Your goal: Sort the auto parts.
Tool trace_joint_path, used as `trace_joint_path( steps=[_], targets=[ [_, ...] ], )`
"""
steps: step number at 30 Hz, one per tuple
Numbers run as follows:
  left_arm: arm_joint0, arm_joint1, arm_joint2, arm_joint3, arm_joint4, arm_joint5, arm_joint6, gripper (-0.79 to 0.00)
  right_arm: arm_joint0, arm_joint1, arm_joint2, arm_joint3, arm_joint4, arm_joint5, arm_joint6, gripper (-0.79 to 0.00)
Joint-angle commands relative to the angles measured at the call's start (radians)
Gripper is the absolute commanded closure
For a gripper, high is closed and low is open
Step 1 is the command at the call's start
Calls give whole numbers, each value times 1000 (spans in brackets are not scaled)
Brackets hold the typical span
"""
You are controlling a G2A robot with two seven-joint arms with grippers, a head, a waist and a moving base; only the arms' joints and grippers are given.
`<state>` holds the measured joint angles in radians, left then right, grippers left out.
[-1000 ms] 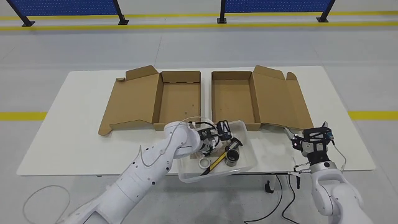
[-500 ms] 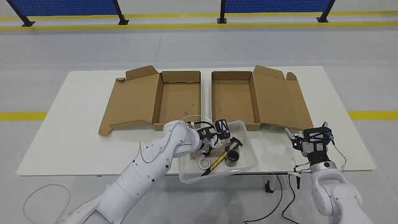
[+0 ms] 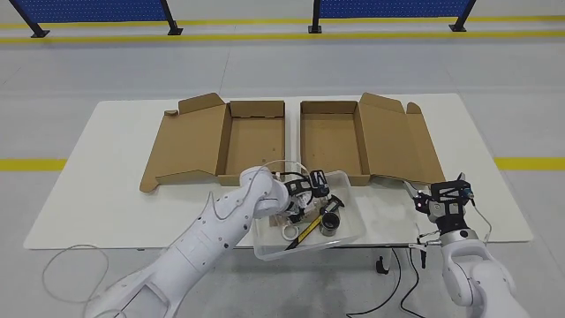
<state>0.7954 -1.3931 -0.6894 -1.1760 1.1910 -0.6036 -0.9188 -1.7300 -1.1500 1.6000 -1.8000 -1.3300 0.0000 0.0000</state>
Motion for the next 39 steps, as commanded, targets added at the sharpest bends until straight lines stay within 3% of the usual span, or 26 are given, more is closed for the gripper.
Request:
trace_joint_path(
  steps=[1,5,8,13,16,21,22,23,31,39],
  targets=[
    [-8,-4,5,14,-6,-3,1,-708,0,0,0,0,0,0,0,-785],
    [-21,-12,19,42,-13,-5,6,-785,0,0,0,0,0,0,0,-785],
    [-30,-18,27,60,-20,-6,10,-785,0,0,0,0,0,0,0,-785],
    [-41,-25,36,82,-24,-1,20,-480,0,0,0,0,0,0,0,-785],
    [-45,-29,41,94,-23,1,26,-437,0,0,0,0,0,0,0,-785],
    [-50,-35,49,110,-21,6,38,-246,0,0,0,0,0,0,0,-785],
    [-51,-36,50,113,-20,8,41,-188,0,0,0,0,0,0,0,-785],
    [-51,-37,52,115,-19,9,43,0,0,0,0,0,0,0,0,-785],
    [-43,-30,44,79,39,29,71,0,0,0,0,0,0,0,0,-785],
    [29,11,-33,-68,109,71,74,0,0,0,0,0,0,0,0,-785]
  ],
)
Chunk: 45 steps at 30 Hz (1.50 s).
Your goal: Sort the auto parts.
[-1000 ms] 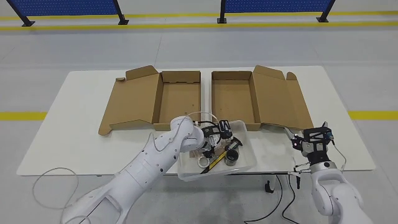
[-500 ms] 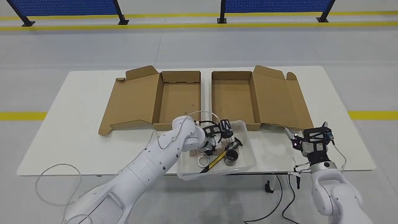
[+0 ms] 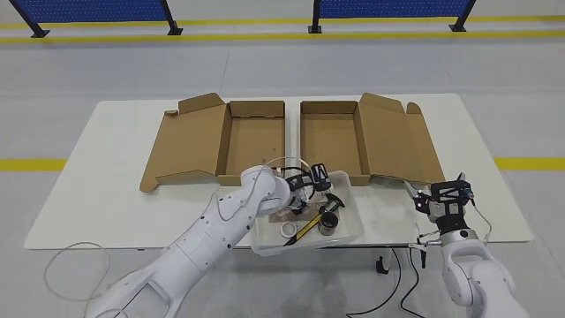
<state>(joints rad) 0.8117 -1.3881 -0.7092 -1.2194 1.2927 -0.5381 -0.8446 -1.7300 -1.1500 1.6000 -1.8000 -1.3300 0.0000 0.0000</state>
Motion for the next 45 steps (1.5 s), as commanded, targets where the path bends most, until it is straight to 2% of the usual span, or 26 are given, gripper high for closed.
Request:
trace_joint_path(
  steps=[1,10,16,21,25,29,35,45],
  targets=[
    [28,13,-28,-52,16,12,-1,0,0,0,0,0,0,0,0,-785],
    [179,70,-176,-314,81,62,46,0,0,0,0,0,0,0,0,-785],
    [298,98,-280,-472,120,120,219,0,0,0,0,0,0,0,0,-785],
    [397,112,-344,-556,163,202,432,0,0,0,0,0,0,0,0,-785],
    [466,118,-383,-590,212,289,598,0,0,0,0,0,0,0,0,-785],
    [522,121,-413,-608,249,390,705,0,0,0,0,0,0,0,0,-785],
    [553,121,-428,-606,256,432,748,0,0,0,0,0,0,0,0,-785],
    [541,116,-463,-548,204,471,751,0,0,0,0,0,0,0,0,-785]
  ],
)
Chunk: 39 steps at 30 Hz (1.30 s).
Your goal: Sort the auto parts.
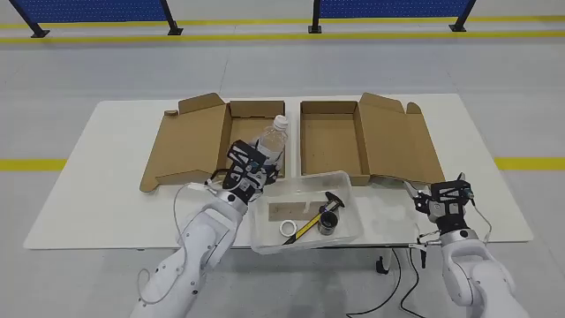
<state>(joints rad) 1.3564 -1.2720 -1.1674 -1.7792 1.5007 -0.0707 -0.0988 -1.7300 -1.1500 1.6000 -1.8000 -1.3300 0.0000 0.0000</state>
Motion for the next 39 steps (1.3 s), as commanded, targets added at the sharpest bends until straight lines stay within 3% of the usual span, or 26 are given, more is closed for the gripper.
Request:
trace_joint_path(
  steps=[1,12,28,33,39],
  targets=[
    [-11,-1,-10,27,-14,7,10,0,0,0,0,0,0,0,0,-785],
    [-131,-18,-17,245,-109,11,30,0,0,0,0,0,0,0,0,-785],
    [-134,-23,-21,263,-164,35,11,0,0,0,0,0,0,0,0,-785],
    [-204,-45,-1,326,-264,119,-20,0,0,0,0,0,0,0,0,-785],
    [-325,-75,53,480,-344,190,-128,0,0,0,0,0,0,0,0,-785]
  ],
)
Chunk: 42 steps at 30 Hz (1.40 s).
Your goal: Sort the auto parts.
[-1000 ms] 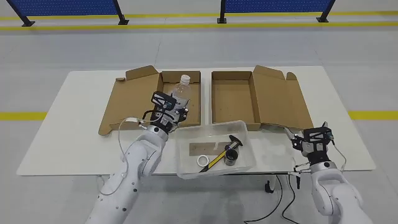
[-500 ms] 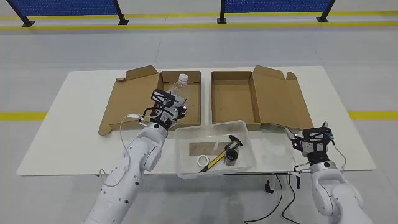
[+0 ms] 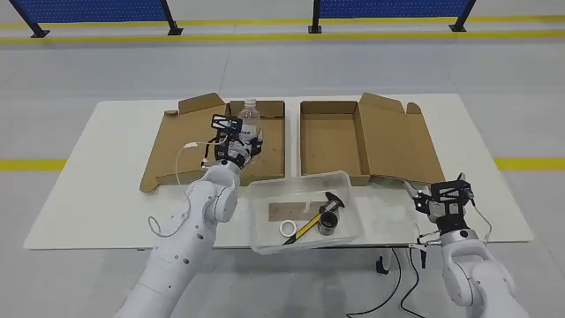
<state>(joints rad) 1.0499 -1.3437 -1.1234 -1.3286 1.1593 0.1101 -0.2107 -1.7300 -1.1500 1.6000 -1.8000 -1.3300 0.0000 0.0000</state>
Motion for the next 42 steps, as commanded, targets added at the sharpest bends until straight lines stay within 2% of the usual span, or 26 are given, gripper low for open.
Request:
trace_joint_path(
  steps=[1,8,16,17,20,22,24,25,34,38,42],
  targets=[
    [-38,-8,20,57,-7,15,-41,0,0,0,0,0,0,0,0,-785],
    [-140,-36,63,236,-35,60,-108,0,0,0,0,0,0,0,0,-785],
    [-245,-63,101,410,-53,64,-185,-15,0,0,0,0,0,0,0,-785],
    [-255,-67,105,425,-57,65,-190,-163,0,0,0,0,0,0,0,-785],
    [-281,-77,116,473,-66,72,-206,-259,0,0,0,0,0,0,0,-785],
    [-295,-84,121,501,-72,78,-206,-394,0,0,0,0,0,0,0,-785],
    [-308,-90,126,524,-75,80,-205,-683,0,0,0,0,0,0,0,-785],
    [-313,-92,128,535,-77,81,-203,-785,0,0,0,0,0,0,0,-785],
    [-342,-109,127,578,-95,86,-170,-785,0,0,0,0,0,0,0,-785],
    [-332,-109,120,546,-93,76,-148,-785,0,0,0,0,0,0,0,-785],
    [-296,-101,89,456,-121,42,-133,-785,0,0,0,0,0,0,0,-785]
  ],
)
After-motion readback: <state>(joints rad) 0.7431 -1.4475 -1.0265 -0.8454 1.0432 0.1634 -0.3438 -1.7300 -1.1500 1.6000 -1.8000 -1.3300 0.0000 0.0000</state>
